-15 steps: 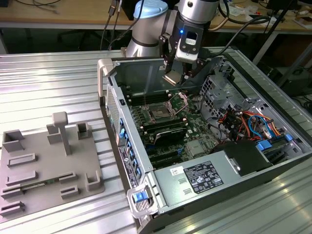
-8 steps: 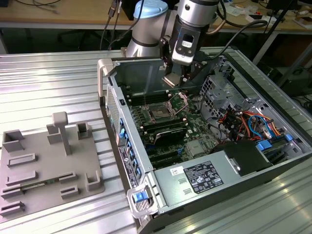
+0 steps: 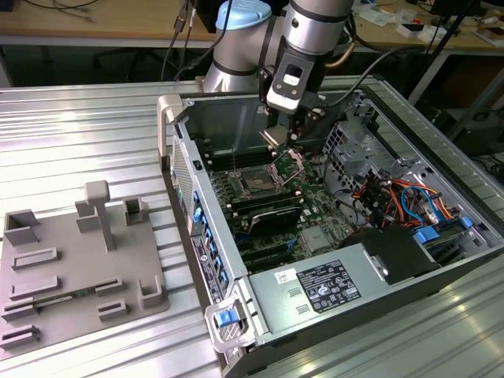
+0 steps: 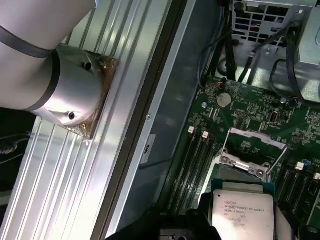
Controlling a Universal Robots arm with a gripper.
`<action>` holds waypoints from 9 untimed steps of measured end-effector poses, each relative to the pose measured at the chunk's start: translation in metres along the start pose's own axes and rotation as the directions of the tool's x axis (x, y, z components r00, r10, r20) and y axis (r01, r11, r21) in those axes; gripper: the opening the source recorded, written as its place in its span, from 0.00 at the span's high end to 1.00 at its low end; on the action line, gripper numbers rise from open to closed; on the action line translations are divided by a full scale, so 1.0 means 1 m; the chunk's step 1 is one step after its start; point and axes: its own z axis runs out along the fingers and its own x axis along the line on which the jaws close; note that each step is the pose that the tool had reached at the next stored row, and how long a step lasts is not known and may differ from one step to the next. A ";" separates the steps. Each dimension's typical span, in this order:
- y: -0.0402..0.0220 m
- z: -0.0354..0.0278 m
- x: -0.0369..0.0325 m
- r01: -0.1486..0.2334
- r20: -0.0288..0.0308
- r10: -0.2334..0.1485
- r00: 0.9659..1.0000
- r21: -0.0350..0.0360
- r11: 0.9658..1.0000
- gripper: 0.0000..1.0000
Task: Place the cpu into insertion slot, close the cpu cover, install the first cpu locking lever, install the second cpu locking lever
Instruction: 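Place the cpu into insertion slot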
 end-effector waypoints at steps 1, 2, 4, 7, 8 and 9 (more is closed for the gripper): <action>-0.0004 0.0016 0.0001 -0.013 0.001 0.013 1.000 0.000 1.000 0.45; -0.0006 0.0024 0.0001 -0.020 0.001 0.020 1.000 0.000 1.000 0.45; -0.0008 0.0030 0.0001 -0.024 0.002 0.024 1.000 0.001 1.000 0.45; -0.0009 0.0032 0.0001 -0.026 0.002 0.026 1.000 0.000 1.000 0.45; -0.0009 0.0031 0.0001 -0.026 0.002 0.026 1.000 0.000 1.000 0.45; -0.0009 0.0031 0.0001 -0.026 0.002 0.026 1.000 0.000 1.000 0.45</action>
